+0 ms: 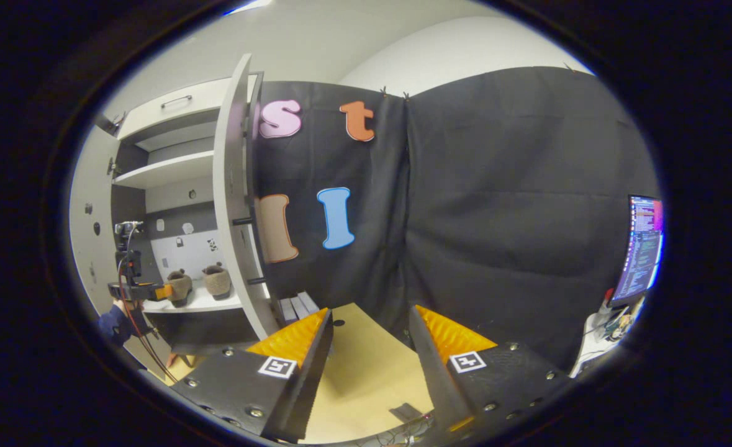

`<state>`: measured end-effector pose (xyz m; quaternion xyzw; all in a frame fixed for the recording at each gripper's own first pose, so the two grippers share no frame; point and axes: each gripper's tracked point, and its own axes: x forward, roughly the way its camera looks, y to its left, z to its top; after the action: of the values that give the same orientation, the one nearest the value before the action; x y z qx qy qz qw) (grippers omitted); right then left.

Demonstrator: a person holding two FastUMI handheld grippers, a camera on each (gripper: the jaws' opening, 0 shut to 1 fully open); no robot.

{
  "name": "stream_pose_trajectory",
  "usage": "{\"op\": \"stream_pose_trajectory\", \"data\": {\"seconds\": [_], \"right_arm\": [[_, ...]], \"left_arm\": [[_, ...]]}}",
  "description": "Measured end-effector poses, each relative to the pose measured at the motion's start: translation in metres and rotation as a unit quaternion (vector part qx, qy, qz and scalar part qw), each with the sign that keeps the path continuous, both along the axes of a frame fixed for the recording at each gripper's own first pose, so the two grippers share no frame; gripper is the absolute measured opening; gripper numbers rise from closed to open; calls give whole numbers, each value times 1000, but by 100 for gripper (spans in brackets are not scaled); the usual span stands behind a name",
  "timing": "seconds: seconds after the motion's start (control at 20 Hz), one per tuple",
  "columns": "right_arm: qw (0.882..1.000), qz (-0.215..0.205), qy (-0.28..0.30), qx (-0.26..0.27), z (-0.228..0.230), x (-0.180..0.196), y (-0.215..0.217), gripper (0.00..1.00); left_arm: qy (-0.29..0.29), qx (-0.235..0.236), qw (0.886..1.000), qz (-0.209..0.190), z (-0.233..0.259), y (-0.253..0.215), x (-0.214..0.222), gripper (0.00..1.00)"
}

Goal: Grab one shoe with the right hand and put it into the shoe cabinet, grab the other shoe with the left hand and put it into the shoe cabinet; then close the right door with the right hand and the left door with the left hand.

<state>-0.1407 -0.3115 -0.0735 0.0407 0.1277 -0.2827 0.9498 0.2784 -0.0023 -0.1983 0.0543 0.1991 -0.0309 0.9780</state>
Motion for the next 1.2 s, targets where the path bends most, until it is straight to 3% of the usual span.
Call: {"op": "stream_pose_trajectory", "data": {"seconds": [0.35, 0.4, 0.45, 0.5, 0.6, 0.65, 0.7, 0.8, 0.95, 1.0, 1.05, 1.2], "right_arm": [[999, 44, 2, -5, -3, 37, 11, 75], [998, 55, 0, -2, -4, 46, 15, 67], [998, 68, -3, 0, -3, 55, 21, 75], [997, 83, -5, 2, -2, 65, 29, 67], [994, 105, -10, -2, 3, 85, 37, 81], [993, 116, -14, -6, 6, 93, 43, 78], [992, 123, -18, -11, 9, 103, 46, 82], [991, 130, -28, -23, 17, 117, 50, 99], [990, 134, -32, -39, 20, 136, 50, 99], [989, 139, -33, -40, 20, 142, 53, 95], [988, 145, -32, -40, 20, 146, 57, 99], [987, 152, -29, -45, 20, 150, 60, 97]], "left_arm": [[-21, -23, 1000, 4, 30, 7, -30, 85], [-25, -32, 999, 1, 38, 4, -41, 85], [-30, -41, 999, -4, 46, 0, -54, 85], [-37, -47, 998, -8, 57, -3, -66, 85], [-44, -54, 997, -22, 75, -10, -92, 85], [-48, -54, 997, -26, 84, -11, -102, 84], [-52, -56, 997, -29, 93, -12, -112, 84], [-59, -71, 995, -32, 112, -15, -133, 85], [-66, -85, 994, -29, 137, -10, -160, 84], [-68, -83, 994, -27, 145, -6, -168, 85], [-75, -82, 993, -25, 154, -3, -175, 84], [-93, -81, 992, -25, 173, 1, -207, 83]]}}
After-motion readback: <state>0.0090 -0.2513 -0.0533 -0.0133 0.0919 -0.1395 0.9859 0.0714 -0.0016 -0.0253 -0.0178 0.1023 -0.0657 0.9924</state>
